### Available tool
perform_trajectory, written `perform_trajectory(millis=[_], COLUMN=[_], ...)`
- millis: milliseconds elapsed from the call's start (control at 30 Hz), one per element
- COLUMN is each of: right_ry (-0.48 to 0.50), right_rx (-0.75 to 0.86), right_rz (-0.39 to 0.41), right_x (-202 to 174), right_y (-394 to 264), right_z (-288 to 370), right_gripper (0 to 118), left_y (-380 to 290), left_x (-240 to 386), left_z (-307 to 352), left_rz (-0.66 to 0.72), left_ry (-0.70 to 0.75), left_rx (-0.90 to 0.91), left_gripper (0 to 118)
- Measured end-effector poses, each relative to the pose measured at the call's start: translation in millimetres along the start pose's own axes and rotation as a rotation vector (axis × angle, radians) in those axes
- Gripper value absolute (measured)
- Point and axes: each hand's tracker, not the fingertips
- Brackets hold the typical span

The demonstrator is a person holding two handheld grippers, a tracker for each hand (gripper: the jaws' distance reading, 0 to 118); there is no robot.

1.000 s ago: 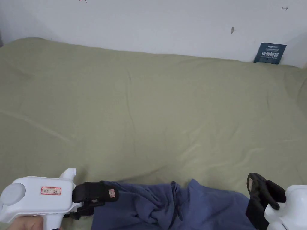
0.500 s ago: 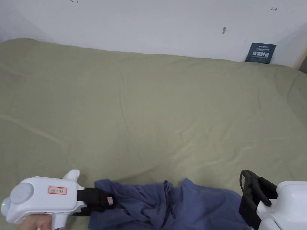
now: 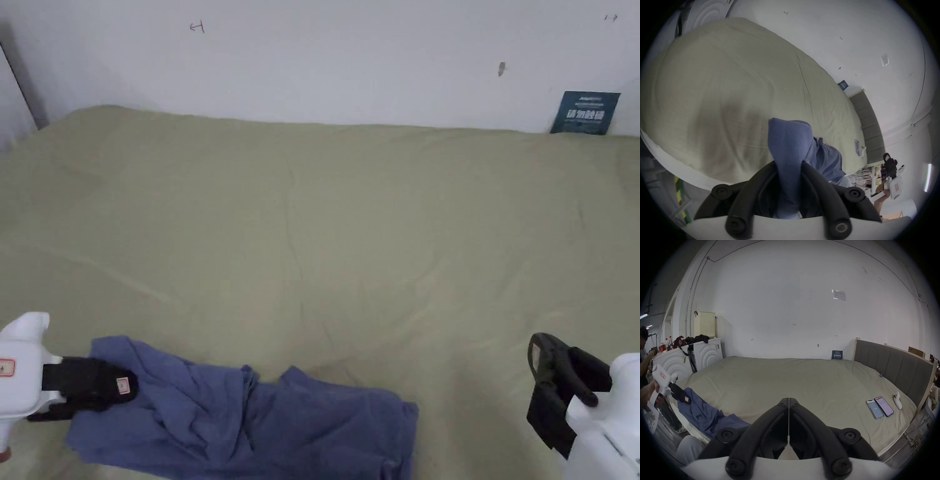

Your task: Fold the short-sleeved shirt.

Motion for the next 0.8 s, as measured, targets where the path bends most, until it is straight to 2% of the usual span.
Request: perform_trajectory(millis=[300, 467, 533, 567, 633, 667, 800], right_ry=[0.003, -0.025, -0.042, -0.048, -0.060, -0.066, -0.087], right_rx=[0.005, -0.004, 0.000, -0.002, -0.011, -0.016, -0.022], right_rz=[-0.012, -0.054, -0.056, -0.061, -0.074, -0.078, -0.086], right_x=[5, 17, 22, 25, 30, 32, 41], right_y=[-1, -1, -2, -3, -4, -4, -6], right_z=[10, 16, 19, 20, 21, 22, 27], right_gripper=[3, 3, 3, 3, 3, 3, 3], left_y=[-4, -27, -36, -42, -53, -59, -52], left_x=[138, 212, 230, 239, 252, 258, 255], left_z=[-22, -74, -109, -127, -159, -172, -168], left_rz=[-0.218, -0.339, -0.376, -0.400, -0.431, -0.431, -0.309], left_ry=[0.066, 0.075, 0.127, 0.134, 0.083, 0.059, -0.078], left_rx=[-0.078, -0.146, -0.166, -0.170, -0.182, -0.207, -0.210], left_gripper=[11, 11, 12, 20, 98, 118, 115])
